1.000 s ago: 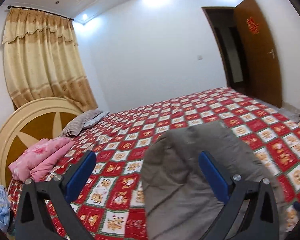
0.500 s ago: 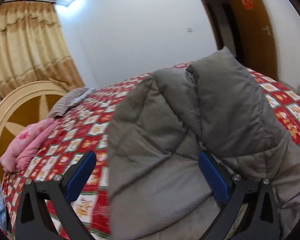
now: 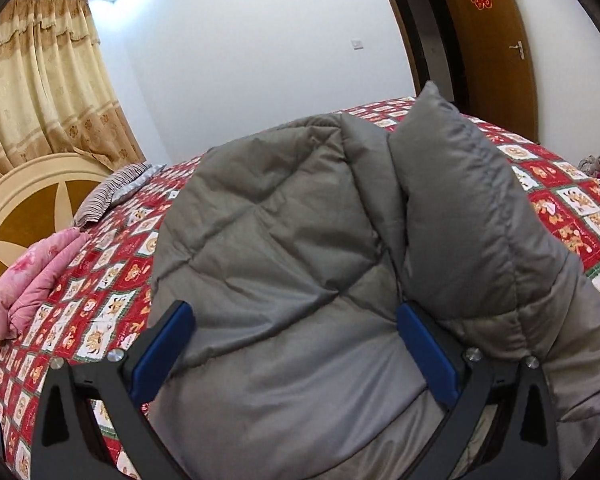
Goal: Fold large clothes
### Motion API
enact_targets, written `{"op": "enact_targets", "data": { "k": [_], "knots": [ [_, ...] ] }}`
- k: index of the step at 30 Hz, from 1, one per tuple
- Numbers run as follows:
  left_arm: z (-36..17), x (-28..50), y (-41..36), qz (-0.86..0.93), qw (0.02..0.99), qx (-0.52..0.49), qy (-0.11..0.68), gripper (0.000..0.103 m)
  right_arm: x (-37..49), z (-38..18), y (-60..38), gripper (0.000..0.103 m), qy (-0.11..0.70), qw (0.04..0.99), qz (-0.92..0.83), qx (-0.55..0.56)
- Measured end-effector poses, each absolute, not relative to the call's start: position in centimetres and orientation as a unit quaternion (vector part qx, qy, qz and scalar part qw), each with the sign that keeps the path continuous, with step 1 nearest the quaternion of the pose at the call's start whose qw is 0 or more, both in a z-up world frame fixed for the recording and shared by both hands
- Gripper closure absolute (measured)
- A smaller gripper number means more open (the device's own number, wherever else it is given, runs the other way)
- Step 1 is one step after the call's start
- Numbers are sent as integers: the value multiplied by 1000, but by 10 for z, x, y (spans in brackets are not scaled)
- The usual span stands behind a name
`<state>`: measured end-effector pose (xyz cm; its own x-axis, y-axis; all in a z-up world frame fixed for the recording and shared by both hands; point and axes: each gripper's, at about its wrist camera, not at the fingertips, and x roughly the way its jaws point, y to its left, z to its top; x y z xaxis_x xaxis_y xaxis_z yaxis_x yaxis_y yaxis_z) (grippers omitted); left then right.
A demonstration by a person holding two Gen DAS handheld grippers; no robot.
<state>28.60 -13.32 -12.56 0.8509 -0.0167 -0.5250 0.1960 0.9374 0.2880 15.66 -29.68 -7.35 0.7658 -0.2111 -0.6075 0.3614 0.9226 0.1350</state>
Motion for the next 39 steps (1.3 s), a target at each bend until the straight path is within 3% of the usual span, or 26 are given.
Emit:
{"op": "enact_targets", "data": {
  "k": [10,15,19,39],
  "knots": [
    [-76,286,-64,-20,969,93,230,0,197,-75,-259,16,334,927,-139,104],
    [-91,319,-44,-3,957,77,279,0,204,-69,-246,17,335,928,-135,88],
    [-105,315,-54,-10,955,94,281,0,215,-76,-239,23,349,925,-133,74],
    [-138,320,-114,-36,941,156,297,0,215,-156,-277,23,399,898,-152,104]
  ]
}}
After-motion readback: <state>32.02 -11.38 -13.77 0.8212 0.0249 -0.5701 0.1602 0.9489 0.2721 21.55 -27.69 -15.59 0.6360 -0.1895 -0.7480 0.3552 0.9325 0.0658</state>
